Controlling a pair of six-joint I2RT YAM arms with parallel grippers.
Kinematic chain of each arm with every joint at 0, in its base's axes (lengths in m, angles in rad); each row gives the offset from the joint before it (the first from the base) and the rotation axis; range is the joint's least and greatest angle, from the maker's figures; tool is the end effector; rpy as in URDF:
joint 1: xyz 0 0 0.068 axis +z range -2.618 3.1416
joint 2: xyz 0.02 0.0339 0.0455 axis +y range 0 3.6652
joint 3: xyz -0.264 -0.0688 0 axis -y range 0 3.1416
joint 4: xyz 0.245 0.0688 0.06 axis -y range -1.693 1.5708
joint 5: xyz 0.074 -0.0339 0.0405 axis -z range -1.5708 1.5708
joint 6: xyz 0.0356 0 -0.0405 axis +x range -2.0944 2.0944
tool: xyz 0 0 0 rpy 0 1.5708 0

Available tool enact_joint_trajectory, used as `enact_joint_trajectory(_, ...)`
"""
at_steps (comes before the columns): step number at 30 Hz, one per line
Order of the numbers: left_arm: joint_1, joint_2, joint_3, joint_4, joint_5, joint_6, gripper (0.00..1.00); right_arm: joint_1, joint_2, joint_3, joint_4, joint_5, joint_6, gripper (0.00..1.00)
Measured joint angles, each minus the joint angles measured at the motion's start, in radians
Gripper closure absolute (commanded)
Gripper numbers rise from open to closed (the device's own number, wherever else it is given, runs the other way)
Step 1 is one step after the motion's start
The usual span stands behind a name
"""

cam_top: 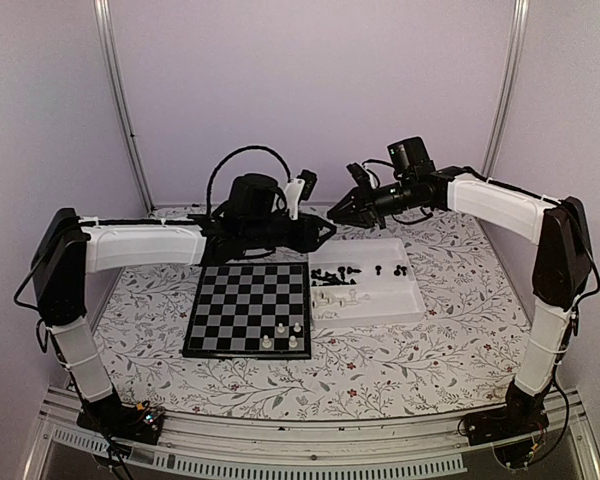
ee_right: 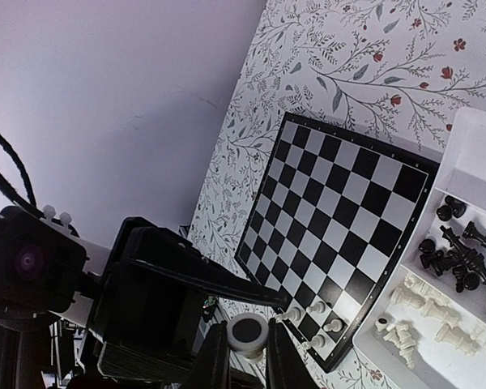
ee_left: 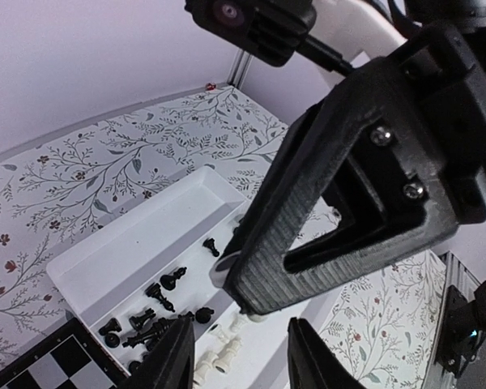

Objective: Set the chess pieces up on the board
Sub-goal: Place the chess piece on the chessboard.

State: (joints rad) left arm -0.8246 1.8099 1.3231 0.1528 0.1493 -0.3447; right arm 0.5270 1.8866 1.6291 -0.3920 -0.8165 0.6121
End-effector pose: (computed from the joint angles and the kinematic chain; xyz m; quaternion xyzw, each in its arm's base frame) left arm 0.2882 -0.3196 0.2726 0.2351 0.7790 -0.3697 0.4486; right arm 0.3608 0.2400 0.3006 -0.1413 0.8289 0.5195 0.1518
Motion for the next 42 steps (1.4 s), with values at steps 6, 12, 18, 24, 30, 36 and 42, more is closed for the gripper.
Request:
enact_joint_trajectory(6,0.000,0.037,0.005,0.007,0.019,-0.009,0.60,0.000,0.000,-0.013,0.019,-0.011,0.006,0.88)
enact_joint_trajectory(12,0.001,0.042,0.021,0.021,0.041,-0.023,0.59,0.000,0.000,-0.019,0.021,-0.024,0.016,0.88)
enact_joint_trajectory(18,0.007,0.042,0.028,0.039,0.061,-0.040,0.62,0.000,0.000,-0.020,0.024,-0.030,0.019,0.88)
enact_joint_trajectory(24,0.018,0.042,0.030,0.044,0.072,-0.067,0.69,-0.003,0.000,-0.020,0.026,-0.032,0.019,0.88)
enact_joint_trajectory(30,0.031,0.043,0.031,0.045,0.093,-0.085,0.80,-0.004,0.000,-0.020,0.028,-0.032,0.019,0.88)
enact_joint_trajectory(36,0.044,0.050,0.031,0.055,0.126,-0.097,0.93,-0.006,0.000,-0.020,0.032,-0.032,0.018,0.87)
enact_joint_trajectory(42,0.055,0.050,0.027,0.062,0.157,-0.094,0.99,-0.007,0.000,-0.020,0.041,-0.037,0.015,0.73)
